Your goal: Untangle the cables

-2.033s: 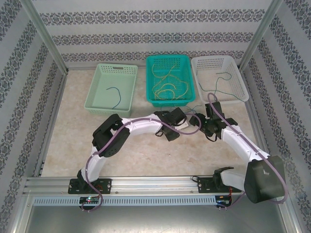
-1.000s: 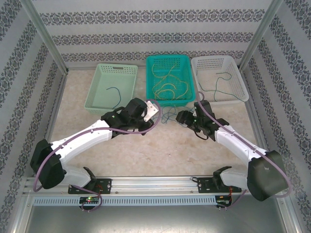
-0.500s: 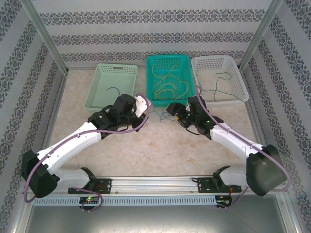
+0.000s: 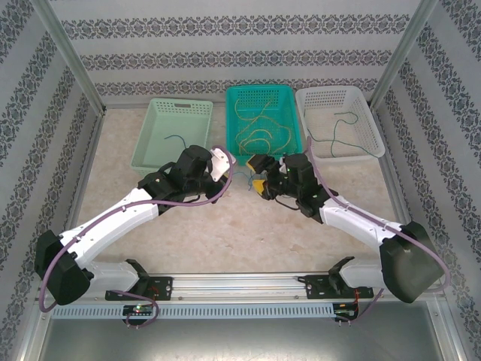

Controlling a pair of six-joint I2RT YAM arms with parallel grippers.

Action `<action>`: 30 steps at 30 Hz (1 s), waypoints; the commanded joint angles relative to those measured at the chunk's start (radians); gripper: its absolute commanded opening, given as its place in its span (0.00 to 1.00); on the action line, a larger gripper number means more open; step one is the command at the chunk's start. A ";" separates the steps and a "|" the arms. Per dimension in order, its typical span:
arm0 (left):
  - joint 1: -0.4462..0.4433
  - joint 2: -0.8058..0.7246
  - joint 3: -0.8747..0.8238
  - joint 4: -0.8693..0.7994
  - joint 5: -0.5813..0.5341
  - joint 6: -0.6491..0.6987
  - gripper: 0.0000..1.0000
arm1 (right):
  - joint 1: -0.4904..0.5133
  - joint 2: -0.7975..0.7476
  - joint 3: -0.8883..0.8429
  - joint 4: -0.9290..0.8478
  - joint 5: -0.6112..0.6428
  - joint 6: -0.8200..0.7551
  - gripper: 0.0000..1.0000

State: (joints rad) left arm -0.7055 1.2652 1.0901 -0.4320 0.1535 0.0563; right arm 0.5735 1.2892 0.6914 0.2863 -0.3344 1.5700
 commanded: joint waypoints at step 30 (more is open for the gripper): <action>-0.111 0.041 -0.048 0.167 -0.134 0.040 0.00 | 0.083 0.220 0.024 0.333 0.030 0.319 0.79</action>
State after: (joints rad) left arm -0.7952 1.2907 1.0355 -0.3237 -0.0029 0.1146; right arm 0.6460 1.4601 0.6910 0.5106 -0.3126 1.8359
